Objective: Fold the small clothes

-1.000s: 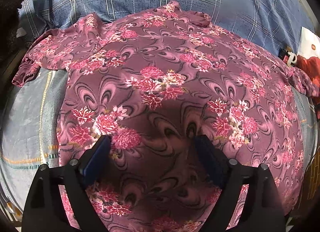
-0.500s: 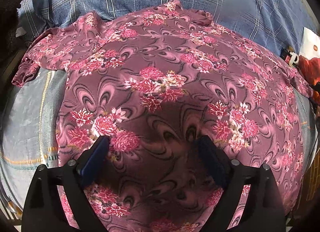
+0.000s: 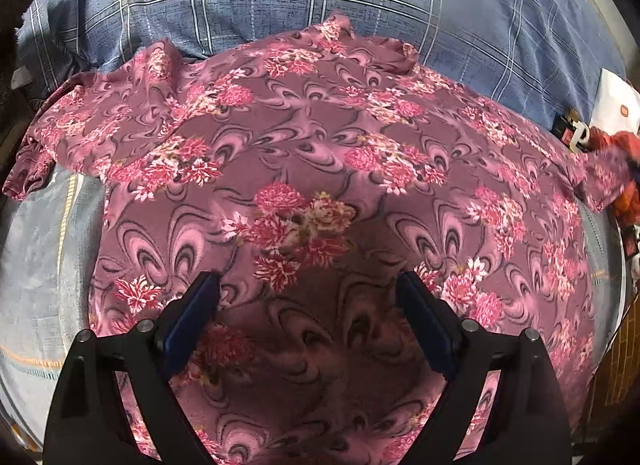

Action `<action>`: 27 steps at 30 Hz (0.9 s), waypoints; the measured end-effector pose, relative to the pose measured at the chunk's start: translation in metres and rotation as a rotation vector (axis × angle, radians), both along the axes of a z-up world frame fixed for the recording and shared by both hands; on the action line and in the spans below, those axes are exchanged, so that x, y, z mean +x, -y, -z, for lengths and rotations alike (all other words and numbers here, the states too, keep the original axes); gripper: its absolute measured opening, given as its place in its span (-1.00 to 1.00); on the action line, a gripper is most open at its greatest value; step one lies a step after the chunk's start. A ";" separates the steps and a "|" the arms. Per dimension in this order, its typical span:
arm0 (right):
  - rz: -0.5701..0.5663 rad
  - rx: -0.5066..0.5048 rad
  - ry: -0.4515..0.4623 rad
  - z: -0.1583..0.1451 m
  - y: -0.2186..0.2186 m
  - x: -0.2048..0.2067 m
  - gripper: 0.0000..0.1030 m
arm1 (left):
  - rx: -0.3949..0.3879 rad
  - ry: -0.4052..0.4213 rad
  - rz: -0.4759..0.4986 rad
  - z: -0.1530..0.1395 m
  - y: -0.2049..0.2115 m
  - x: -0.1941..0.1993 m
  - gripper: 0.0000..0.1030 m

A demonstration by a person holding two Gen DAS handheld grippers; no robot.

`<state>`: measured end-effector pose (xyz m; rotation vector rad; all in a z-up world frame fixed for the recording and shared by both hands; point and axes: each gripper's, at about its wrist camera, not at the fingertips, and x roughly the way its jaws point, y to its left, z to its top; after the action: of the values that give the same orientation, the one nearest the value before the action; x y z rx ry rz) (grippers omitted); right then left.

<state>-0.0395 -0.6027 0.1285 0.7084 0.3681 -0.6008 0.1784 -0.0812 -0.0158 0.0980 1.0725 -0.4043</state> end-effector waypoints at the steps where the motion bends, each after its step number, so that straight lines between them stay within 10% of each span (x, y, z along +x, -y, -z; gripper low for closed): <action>1: -0.027 -0.002 0.002 -0.002 -0.008 0.007 -0.79 | -0.010 0.000 0.003 0.000 -0.002 0.000 0.77; 27: -0.757 0.103 -0.227 0.074 -0.410 0.223 -0.66 | -0.286 -0.062 -0.122 -0.030 -0.121 0.019 0.77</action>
<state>0.1839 -0.1930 0.0548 0.5430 0.8324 0.0614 0.1976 0.0393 0.0138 -0.2344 1.0651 -0.4483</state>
